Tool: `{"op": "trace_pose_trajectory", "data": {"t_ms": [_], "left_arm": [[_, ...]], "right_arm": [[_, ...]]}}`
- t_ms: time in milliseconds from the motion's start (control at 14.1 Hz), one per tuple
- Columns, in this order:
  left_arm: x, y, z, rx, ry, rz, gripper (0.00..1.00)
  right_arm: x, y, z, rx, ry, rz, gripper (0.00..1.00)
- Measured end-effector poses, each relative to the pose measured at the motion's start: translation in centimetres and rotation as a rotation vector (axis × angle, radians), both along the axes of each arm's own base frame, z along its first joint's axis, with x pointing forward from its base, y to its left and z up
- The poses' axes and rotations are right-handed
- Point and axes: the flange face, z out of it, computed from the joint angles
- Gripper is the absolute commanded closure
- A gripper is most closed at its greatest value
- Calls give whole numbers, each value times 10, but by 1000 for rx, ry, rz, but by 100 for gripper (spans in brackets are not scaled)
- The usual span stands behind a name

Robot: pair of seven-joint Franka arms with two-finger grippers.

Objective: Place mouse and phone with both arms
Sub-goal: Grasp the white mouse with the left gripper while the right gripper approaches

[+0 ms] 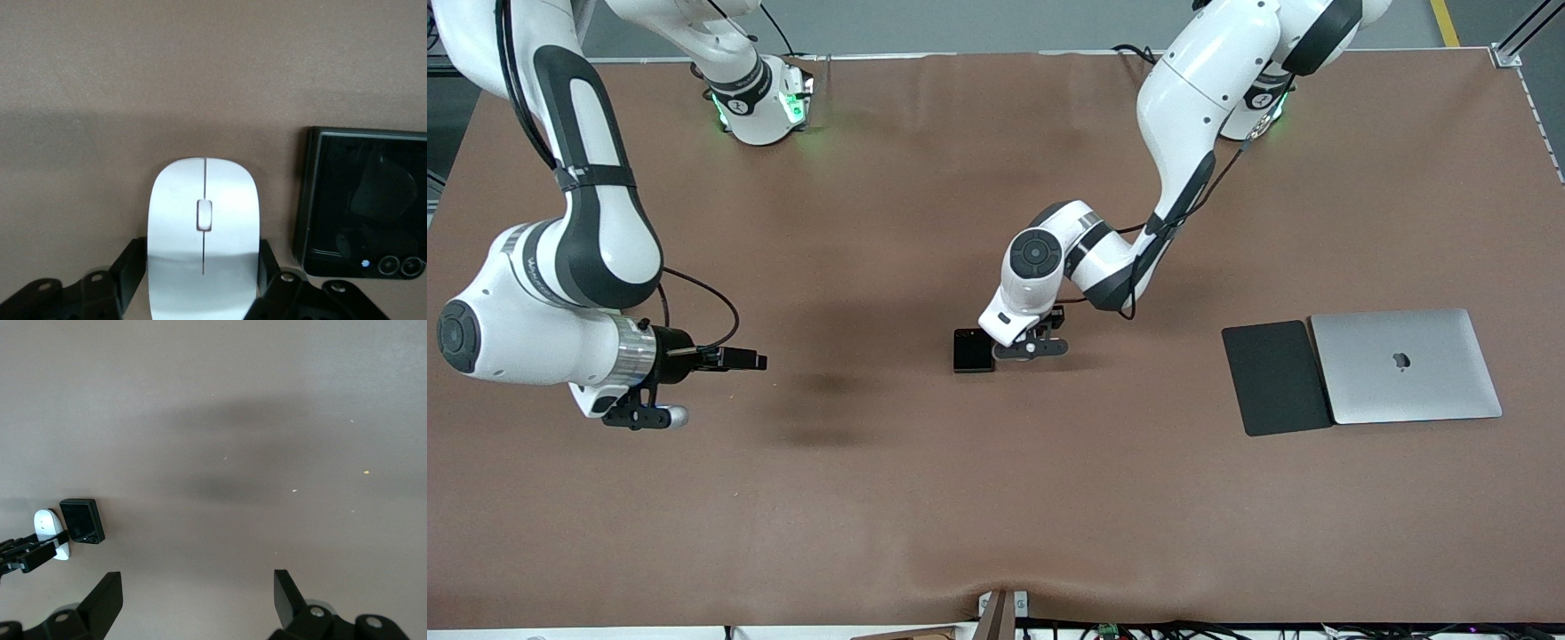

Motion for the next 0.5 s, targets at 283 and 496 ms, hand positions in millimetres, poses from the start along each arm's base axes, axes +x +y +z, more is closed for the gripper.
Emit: {"op": "trace_pose_trajectory", "data": {"t_ms": [283,496], "left_arm": [[1,0,1,-1,-2,0,66],[4,0,3,-6,-10,4,66]], "right_arm": [[-4,38,1,4,-10,52,0],[-6,73,8,0,-64,75,0]]}}
